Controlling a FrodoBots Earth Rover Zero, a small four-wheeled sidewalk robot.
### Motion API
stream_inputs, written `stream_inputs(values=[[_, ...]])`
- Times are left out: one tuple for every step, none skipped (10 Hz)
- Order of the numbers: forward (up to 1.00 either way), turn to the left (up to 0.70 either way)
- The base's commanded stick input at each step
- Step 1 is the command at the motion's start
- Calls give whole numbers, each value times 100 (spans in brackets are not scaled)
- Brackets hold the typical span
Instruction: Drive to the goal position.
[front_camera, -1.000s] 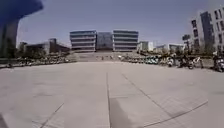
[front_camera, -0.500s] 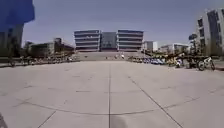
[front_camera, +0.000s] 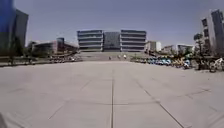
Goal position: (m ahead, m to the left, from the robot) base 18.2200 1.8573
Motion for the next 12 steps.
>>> stream_inputs(values=[[100,2],[100,7],[100,8],[100,0],[100,0],[100,0],[100,0],[100,0],[100,0],[100,0],[100,0],[100,0]])
